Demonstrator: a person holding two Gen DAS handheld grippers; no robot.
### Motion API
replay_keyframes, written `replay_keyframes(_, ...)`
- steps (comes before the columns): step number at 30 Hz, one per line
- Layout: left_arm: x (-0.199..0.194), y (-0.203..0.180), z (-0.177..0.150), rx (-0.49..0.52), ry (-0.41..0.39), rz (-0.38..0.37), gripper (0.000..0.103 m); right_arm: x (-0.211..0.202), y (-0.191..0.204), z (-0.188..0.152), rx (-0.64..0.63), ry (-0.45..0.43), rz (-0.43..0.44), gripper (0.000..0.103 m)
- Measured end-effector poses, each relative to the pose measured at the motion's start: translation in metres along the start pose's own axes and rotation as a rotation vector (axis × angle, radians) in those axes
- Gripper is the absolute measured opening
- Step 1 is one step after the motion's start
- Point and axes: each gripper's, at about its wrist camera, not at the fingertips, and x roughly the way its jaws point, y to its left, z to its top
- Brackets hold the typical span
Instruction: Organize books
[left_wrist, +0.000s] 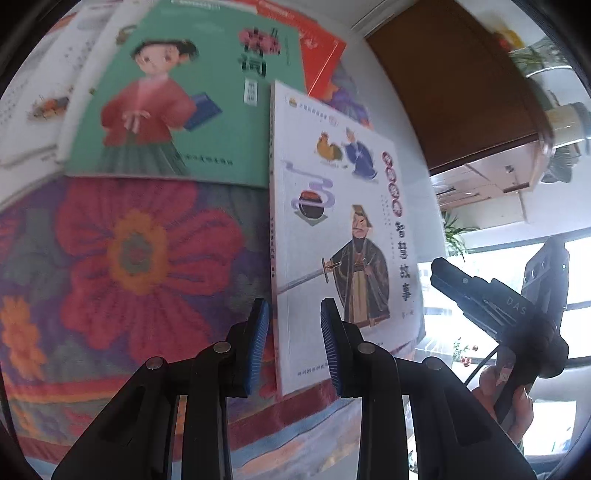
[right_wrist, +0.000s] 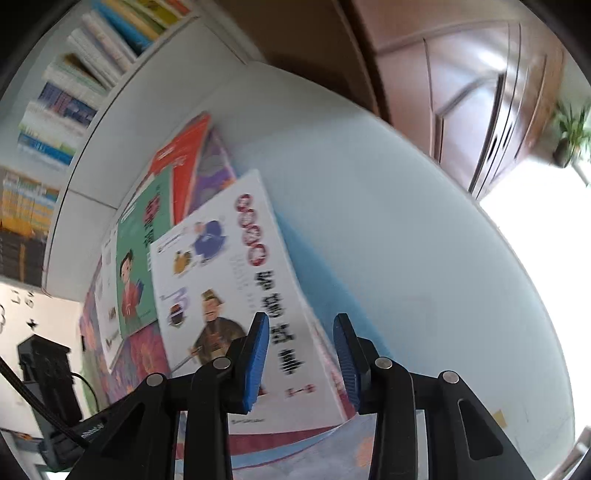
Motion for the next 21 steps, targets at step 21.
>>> replay_keyframes(21,-0.012,0.011,-0.017,0.089,0.037,0.034,0.026,0.036,0.049,-0.014,-0.298,0.103,-0.072,0.039)
